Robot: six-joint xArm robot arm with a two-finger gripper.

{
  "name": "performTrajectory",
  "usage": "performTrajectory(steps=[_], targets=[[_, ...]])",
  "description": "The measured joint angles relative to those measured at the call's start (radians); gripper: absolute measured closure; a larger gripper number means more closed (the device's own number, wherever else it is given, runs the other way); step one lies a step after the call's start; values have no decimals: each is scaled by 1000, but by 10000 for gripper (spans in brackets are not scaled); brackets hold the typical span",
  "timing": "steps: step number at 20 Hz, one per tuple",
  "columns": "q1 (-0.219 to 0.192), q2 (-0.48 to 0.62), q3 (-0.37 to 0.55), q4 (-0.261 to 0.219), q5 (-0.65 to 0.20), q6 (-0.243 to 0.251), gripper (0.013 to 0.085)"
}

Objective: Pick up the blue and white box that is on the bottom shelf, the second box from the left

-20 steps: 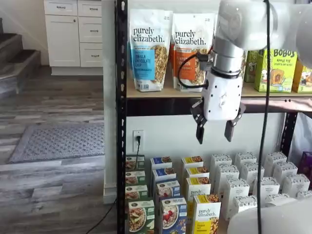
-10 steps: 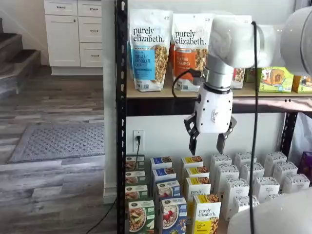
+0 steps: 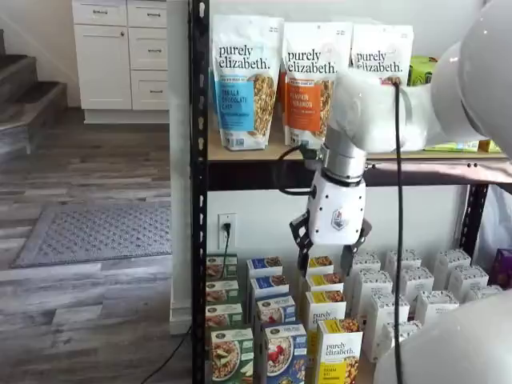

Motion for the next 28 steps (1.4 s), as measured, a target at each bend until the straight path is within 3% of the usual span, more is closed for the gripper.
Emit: performTrajectory(steps=[10, 18, 23, 28], targets=[[29, 130, 41, -2, -165, 23, 130], [27, 256, 58, -2, -305, 13, 130], [31, 333, 57, -52, -385, 52, 130], [31, 404, 48, -61, -465, 59, 130]])
